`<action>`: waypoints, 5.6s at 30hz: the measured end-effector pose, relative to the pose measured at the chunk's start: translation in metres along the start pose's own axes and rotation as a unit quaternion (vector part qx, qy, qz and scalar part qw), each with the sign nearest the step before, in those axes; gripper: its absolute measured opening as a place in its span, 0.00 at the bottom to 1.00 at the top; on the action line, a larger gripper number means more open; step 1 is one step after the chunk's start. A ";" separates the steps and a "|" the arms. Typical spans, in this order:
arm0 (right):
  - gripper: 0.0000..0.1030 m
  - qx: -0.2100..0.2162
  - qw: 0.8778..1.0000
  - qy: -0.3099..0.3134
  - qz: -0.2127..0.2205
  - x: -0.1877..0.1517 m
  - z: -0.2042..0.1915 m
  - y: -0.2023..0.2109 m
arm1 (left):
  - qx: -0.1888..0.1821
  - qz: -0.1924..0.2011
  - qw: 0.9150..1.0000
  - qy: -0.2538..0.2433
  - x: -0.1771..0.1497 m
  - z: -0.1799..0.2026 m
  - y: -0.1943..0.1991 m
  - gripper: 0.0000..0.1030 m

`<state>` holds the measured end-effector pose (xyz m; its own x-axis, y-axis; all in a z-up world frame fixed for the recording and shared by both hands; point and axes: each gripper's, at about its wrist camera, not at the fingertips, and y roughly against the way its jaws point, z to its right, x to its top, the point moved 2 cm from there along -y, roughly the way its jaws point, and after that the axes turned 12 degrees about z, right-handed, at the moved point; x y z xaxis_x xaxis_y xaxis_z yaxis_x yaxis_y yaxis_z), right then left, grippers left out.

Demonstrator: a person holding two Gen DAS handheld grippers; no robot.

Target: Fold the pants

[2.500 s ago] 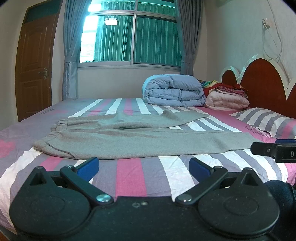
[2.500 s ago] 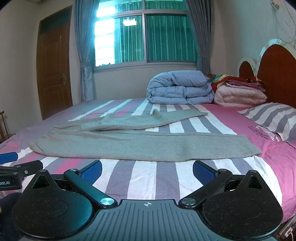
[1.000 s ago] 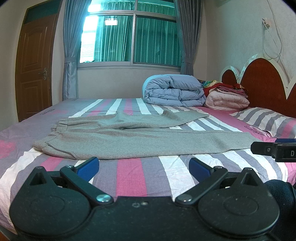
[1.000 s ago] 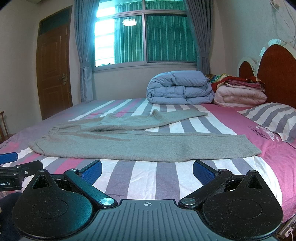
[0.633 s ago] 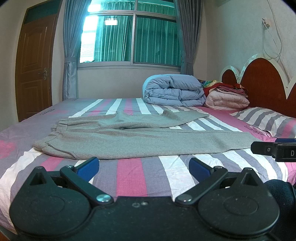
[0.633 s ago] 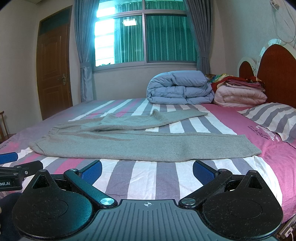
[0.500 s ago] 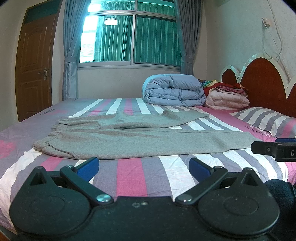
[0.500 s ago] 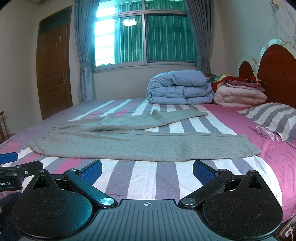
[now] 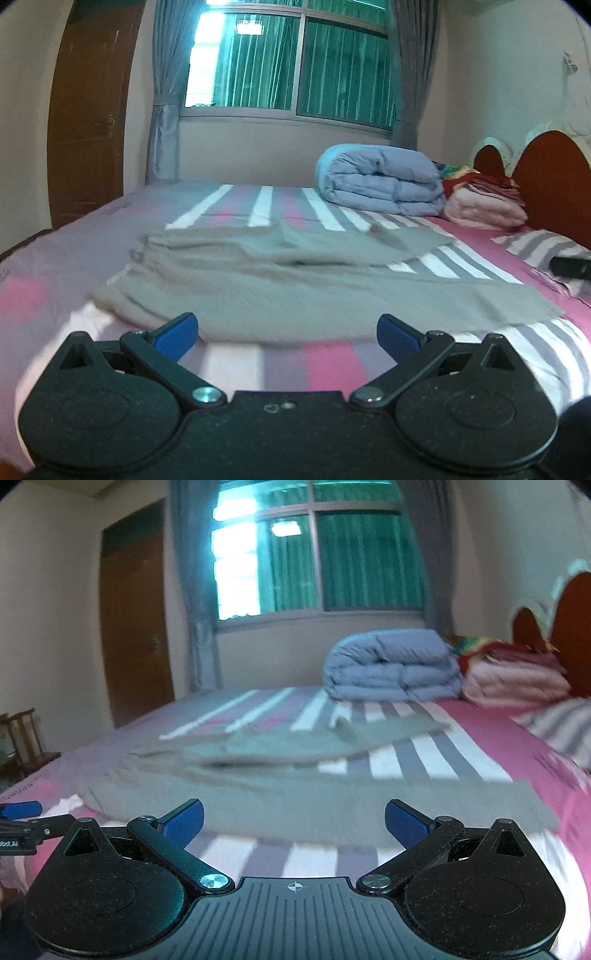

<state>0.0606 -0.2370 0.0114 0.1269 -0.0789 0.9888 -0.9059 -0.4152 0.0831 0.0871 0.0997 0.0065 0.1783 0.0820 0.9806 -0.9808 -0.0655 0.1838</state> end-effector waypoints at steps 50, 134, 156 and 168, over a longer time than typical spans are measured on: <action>0.11 0.219 0.952 0.151 -0.154 -0.012 -0.052 -0.570 | -0.126 -0.069 0.987 -0.071 0.055 -0.272 -0.372 0.14; 0.02 -0.129 0.967 -0.019 -0.221 -0.065 0.004 -0.333 | 0.145 -0.162 0.962 0.167 -0.057 -0.176 -0.147 0.86; 0.67 -0.161 0.955 0.071 -0.237 -0.050 -0.001 -0.377 | 0.131 -0.149 0.964 0.180 -0.065 -0.180 -0.143 0.88; 0.32 -0.175 0.951 -0.061 -0.246 -0.080 0.064 -0.243 | 0.124 -0.148 0.965 0.178 -0.064 -0.178 -0.141 0.89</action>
<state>0.2963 -0.1878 -0.0956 0.5962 -0.0671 0.8000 -0.8017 -0.1030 0.5888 0.2001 0.2812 -0.0950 0.3661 0.4679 0.8044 -0.8338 -0.2189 0.5068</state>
